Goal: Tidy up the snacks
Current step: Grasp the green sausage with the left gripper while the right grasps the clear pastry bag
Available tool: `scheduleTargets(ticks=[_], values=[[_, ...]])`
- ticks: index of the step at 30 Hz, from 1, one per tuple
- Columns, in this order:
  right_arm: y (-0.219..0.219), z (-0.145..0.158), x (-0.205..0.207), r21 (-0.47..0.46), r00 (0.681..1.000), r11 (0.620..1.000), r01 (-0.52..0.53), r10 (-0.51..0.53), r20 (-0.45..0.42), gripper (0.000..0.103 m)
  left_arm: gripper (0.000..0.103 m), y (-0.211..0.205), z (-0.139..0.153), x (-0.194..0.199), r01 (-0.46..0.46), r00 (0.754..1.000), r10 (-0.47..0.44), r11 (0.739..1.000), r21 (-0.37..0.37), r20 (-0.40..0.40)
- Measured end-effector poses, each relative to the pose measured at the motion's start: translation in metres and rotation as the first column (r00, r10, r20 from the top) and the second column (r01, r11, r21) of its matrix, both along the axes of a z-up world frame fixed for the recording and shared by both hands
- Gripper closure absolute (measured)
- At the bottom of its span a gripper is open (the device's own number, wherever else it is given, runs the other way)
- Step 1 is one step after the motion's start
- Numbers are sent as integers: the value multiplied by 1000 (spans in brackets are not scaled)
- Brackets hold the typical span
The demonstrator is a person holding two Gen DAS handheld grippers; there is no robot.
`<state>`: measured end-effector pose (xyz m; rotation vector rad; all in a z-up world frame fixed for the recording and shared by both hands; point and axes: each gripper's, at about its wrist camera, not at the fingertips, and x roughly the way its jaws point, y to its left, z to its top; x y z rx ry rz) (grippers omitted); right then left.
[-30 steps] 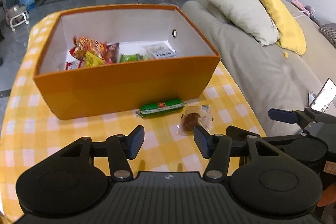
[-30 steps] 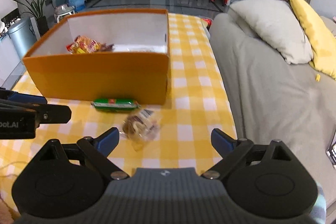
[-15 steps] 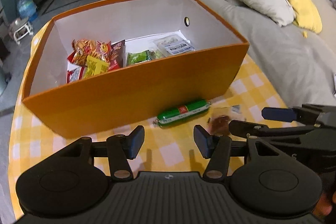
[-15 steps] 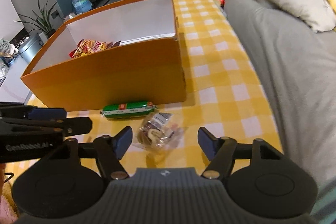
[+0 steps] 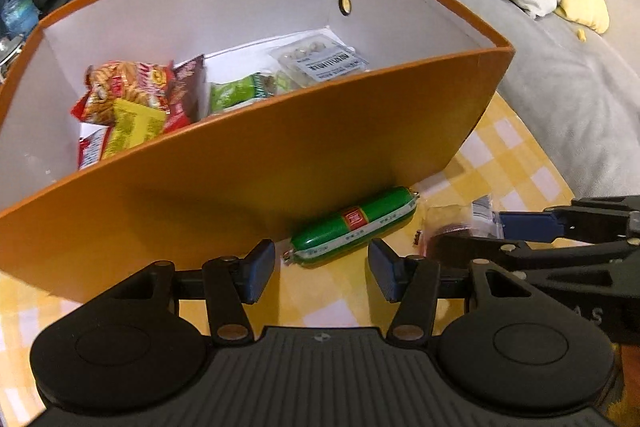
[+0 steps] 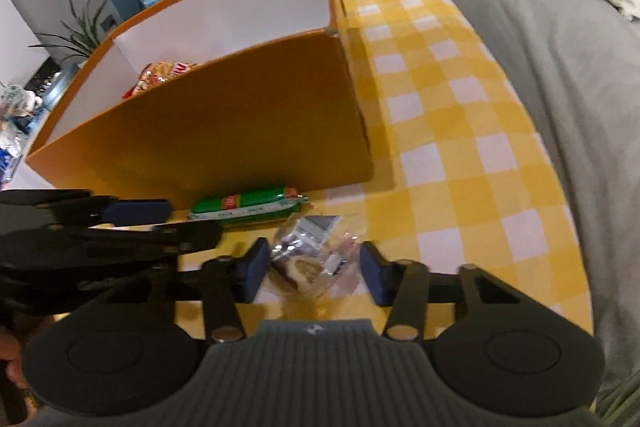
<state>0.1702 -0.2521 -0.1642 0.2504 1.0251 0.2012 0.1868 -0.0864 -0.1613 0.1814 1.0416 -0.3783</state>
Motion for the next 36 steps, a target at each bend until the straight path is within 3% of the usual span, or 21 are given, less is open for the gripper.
scheduleTargets(ticks=[12, 16, 20, 24, 28, 36], values=[[-16, 7, -7, -97, 997, 993, 72, -73, -3, 61, 47, -11, 6, -14, 117, 989, -124, 989, -90, -77], [-18, 10, -9, -130, 997, 988, 79, -79, 2, 61, 46, -21, 14, -16, 178, 984, -178, 984, -17, -3], [-23, 8, -9, -103, 995, 990, 96, -97, -13, 61, 46, -42, 13, -10, 302, 952, -304, 950, 74, 18], [-27, 6, -9, -88, 994, 990, 107, -109, -21, 61, 48, -60, 3, -7, 390, 919, -394, 910, 140, -4], [-29, 5, -8, -80, 993, 990, 117, -119, -22, 61, 61, -72, -9, -2, 418, 908, -416, 895, 159, -47], [-29, 1, -5, -66, 993, 991, 117, -119, -22, 61, 70, -74, -15, 0, 350, 936, -342, 925, 148, -77]])
